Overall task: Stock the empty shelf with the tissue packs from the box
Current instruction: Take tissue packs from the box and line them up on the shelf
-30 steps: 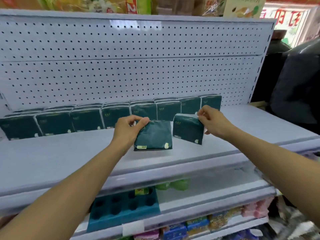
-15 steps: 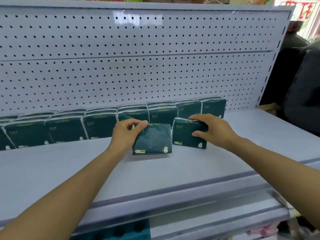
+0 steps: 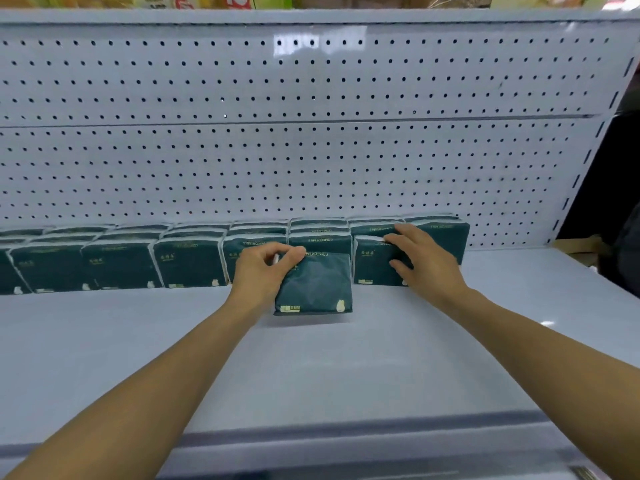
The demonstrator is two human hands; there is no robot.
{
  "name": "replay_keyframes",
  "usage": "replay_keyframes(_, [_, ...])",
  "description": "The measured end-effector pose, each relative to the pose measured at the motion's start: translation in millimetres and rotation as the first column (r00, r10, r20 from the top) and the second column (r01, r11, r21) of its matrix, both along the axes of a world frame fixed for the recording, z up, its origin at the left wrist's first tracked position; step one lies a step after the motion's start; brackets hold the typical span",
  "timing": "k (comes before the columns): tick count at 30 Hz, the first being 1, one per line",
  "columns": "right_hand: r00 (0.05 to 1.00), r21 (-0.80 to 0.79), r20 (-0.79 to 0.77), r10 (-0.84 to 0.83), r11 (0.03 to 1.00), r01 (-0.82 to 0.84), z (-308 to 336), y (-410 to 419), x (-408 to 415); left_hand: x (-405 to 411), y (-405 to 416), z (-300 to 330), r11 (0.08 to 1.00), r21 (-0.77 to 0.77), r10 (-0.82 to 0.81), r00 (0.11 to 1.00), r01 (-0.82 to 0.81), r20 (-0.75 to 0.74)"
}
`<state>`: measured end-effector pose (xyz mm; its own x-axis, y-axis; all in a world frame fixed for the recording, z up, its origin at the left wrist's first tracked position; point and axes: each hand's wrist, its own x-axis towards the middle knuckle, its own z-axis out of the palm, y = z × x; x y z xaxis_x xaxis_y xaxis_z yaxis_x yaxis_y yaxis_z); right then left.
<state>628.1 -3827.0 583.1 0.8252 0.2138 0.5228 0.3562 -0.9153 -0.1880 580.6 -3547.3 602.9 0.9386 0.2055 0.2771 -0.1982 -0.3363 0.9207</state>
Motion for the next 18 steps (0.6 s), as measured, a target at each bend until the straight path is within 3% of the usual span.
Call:
replay_keyframes(11, [0.993, -0.029, 0.104, 0.057, 0.998, -0.055, -12, 0, 33, -2, -12, 0, 0.998, -0.028, 0.063, 0.998, -0.062, 0.031])
replay_keyframes(14, [0.958, -0.041, 0.259, 0.119, 0.993, -0.112, -7, 3, 28, -2, -16, -1, 0.997, -0.041, 0.071, 0.996, -0.068, 0.055])
replay_keyframes(16, [0.931, 0.141, 0.303, 0.204, 0.956, -0.255, 3, 11, 10, -1, -22, -1, 0.997, -0.029, 0.07, 0.994, -0.068, 0.087])
replay_keyframes(18, [0.932, 0.398, 0.05, 0.359, 0.849, -0.348, 20, 23, -15, 0, -33, -2, 0.998, -0.028, 0.053, 0.991, -0.05, 0.125])
